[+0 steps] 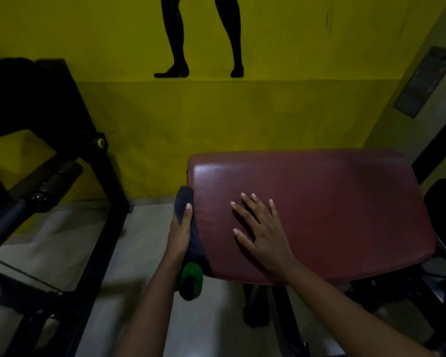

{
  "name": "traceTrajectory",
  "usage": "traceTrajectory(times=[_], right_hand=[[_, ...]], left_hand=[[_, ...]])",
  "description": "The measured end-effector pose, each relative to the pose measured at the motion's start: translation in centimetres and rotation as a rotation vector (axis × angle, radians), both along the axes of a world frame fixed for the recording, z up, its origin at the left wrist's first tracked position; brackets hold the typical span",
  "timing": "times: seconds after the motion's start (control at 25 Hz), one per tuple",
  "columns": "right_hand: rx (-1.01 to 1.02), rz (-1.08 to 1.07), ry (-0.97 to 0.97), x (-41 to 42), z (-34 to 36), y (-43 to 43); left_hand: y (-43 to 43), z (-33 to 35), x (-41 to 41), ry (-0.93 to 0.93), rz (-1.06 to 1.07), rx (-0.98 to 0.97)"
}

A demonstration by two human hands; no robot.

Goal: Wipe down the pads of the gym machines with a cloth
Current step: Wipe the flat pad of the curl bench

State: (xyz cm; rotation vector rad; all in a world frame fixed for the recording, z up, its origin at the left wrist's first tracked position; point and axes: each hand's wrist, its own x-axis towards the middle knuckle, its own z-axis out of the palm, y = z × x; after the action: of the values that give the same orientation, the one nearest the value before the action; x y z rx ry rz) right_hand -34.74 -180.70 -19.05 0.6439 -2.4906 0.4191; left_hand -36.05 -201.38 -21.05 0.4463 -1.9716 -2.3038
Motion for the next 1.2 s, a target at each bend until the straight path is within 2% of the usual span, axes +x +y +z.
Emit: traceTrajectory(times=[0.16,0.28,0.44,0.56,0.76,0.88,1.0,1.12,1.2], right_hand=[[-0.044,-0.289,-0.008,-4.3,2.4,-5.6],[-0.006,-0.391,0.028,-5.2,2.2,-6.9],[0.015,-0.415,0.057,-4.9,2.1,-6.9],[0.013,-0.416,0.044,-4.9,2.4,-6.9],[0.006,-0.423,0.042,-5.0,2.3,-7.0],[0.008,-0.424,0.020,-4.9,2.4,-7.0],[0.005,-0.396,-0.044,-4.7,2.9,-6.9],[-0.104,-0.305,-0.210,-3.5,4.4,-7.0],[-0.325,-0.191,-0.282,-1.8,5.5,-8.5]], left_hand=[[-0.6,1.5,-4.3,0.023,-0.050,0.027],[-0.9,3.2,-7.6,0.064,-0.064,0.006],[-1.6,6.4,-11.6,-0.025,-0.061,0.090],[-0.9,7.5,-10.0,-0.086,-0.078,0.184],[0.3,4.9,-4.0,0.047,0.010,-0.129],[0.1,6.4,-6.6,0.111,-0.020,-0.093],[-1.1,7.4,-9.0,-0.013,-0.114,0.001],[-3.0,7.3,-6.0,-0.090,-0.128,0.069],[-4.9,7.4,-3.3,-0.093,-0.096,0.146]])
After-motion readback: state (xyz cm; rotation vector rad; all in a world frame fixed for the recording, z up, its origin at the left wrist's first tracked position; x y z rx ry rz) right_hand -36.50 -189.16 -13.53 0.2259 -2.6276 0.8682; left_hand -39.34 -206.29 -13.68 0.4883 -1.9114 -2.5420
